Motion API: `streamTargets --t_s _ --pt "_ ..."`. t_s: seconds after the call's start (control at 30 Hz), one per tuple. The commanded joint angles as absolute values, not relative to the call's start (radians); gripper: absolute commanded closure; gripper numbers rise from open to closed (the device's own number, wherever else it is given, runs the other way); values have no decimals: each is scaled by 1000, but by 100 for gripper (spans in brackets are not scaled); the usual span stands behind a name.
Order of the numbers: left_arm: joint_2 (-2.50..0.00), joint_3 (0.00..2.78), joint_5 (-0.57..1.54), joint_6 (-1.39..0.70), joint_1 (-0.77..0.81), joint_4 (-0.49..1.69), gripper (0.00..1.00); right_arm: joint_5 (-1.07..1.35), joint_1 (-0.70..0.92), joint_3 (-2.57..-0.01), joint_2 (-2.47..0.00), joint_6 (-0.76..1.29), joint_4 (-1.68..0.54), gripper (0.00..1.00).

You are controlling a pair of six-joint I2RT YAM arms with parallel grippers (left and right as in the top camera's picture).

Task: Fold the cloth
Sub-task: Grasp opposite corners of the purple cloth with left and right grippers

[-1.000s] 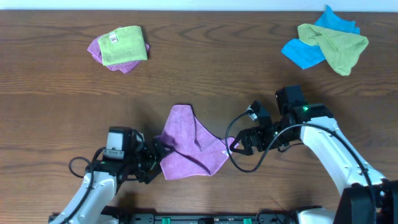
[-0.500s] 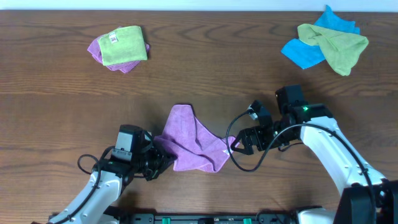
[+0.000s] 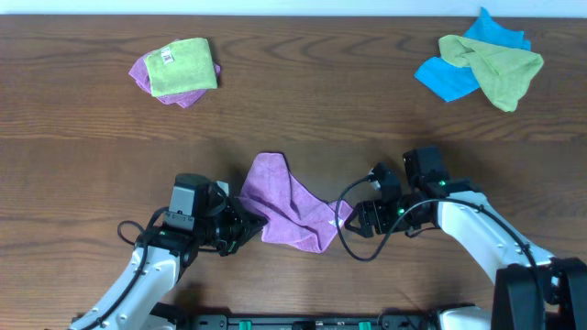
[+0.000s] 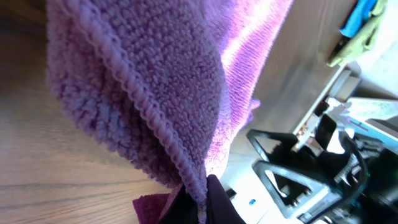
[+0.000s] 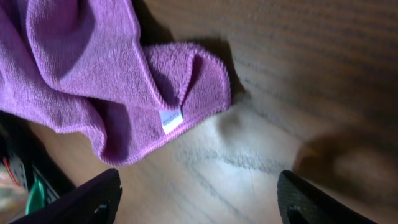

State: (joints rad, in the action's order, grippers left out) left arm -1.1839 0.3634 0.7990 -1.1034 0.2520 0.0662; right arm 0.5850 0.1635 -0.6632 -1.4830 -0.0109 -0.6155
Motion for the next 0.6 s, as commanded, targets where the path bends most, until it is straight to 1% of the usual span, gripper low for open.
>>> streamTargets --t_s 0.0,0.07,0.23,0.3,0.37,0.47,0.57 --pt "-1189 383 840 -1107 256 67 94 610 167 -651 -1473 44 -578 23" --pt "-1189 383 840 -1107 256 67 94 610 182 -651 -1473 57 -548 25" --pt "-1189 383 854 -1107 256 67 94 591 236 -651 -1508 105 -470 27" --pt "-1189 383 855 -1107 256 67 94 590 260 -651 -1542 113 -448 29" --pt "-1189 383 857 -1107 256 67 94 574 277 -651 -1574 118 -437 35" --pt "-1189 383 860 -1107 256 67 94 548 282 -651 -1597 119 -438 36" --pt "-1189 383 865 -1107 256 67 94 528 282 -651 -1597 119 -430 42"
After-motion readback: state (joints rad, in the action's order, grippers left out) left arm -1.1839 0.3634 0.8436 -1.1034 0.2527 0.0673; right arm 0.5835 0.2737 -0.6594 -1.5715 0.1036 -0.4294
